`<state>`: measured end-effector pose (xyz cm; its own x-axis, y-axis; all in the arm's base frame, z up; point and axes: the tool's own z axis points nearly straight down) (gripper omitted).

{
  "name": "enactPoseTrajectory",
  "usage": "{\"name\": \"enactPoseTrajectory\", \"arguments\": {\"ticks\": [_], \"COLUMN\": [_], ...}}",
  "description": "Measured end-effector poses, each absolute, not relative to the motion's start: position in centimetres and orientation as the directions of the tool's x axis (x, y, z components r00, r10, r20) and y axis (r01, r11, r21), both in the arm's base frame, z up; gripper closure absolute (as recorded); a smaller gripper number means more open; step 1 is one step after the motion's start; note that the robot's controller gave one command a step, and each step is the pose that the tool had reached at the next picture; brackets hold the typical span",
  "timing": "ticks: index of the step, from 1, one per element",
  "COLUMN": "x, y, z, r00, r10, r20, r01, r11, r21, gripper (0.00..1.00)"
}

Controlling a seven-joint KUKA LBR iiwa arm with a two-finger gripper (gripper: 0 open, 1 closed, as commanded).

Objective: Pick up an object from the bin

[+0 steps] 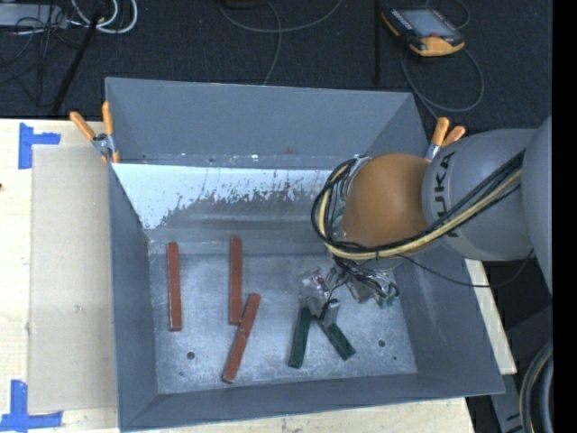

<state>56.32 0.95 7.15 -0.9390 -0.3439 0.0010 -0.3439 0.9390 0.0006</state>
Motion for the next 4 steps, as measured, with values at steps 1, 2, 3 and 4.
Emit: {"name": "enactPoseTrajectory", "arguments": {"ticks": [1, 2, 3, 4], "x": [56.4, 49.5, 49.7, 49.8], "y": [1.0, 1.6, 1.6, 1.6], "z": [7.1, 6.9, 7.1, 7.0], "r00": [-0.939, -0.916, -0.916, -0.916], "r10": [-0.343, -0.402, -0.401, -0.401], "r20": [-0.004, 0.005, 0.003, 0.000], "r01": [-0.343, -0.402, -0.401, -0.401], "r11": [0.939, 0.916, 0.916, 0.916], "r21": [0.000, 0.003, 0.002, 0.001], "gripper": [0.00, 0.00, 1.00, 0.00]}}
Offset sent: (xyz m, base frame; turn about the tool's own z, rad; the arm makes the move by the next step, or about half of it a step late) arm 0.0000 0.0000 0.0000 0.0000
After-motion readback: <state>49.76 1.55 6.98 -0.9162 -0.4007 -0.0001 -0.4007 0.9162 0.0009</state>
